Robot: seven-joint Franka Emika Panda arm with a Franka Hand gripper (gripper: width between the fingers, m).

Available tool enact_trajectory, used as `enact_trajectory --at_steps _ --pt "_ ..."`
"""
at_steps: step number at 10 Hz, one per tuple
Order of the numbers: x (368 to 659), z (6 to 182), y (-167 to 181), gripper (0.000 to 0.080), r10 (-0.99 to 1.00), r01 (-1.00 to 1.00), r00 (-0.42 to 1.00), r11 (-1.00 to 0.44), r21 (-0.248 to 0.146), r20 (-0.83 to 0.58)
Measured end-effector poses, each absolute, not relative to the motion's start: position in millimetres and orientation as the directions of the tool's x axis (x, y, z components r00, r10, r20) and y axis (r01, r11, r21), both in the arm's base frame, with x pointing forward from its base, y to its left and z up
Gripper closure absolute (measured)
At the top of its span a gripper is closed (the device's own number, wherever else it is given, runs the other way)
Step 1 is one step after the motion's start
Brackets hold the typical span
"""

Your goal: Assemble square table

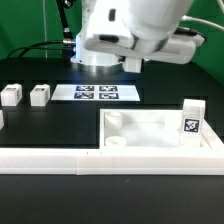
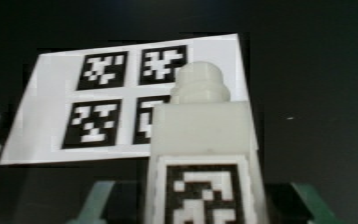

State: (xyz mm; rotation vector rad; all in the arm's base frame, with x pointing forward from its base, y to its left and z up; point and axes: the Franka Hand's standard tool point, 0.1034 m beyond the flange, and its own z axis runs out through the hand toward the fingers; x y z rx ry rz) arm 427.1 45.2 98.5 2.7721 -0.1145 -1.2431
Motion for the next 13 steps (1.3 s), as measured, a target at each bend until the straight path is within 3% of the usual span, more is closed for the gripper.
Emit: enact_trajectory --at_steps 2,7,12,13 --pt "436.4 98.7 47.7 0.0512 -0.090 -0.035 0.763 -0.994 0.099 -0.640" --pt "555.0 146.5 27.1 0.0512 -0.012 -0.002 0.977 -0.999 0.046 -0.215" --pt "565.1 138.4 29.8 0.0512 0.017 0.014 0.988 -1.000 0.025 0.154" --pt "563.6 124.2 20.6 0.0511 0.035 0.034 0.963 -0.999 0.009 0.266"
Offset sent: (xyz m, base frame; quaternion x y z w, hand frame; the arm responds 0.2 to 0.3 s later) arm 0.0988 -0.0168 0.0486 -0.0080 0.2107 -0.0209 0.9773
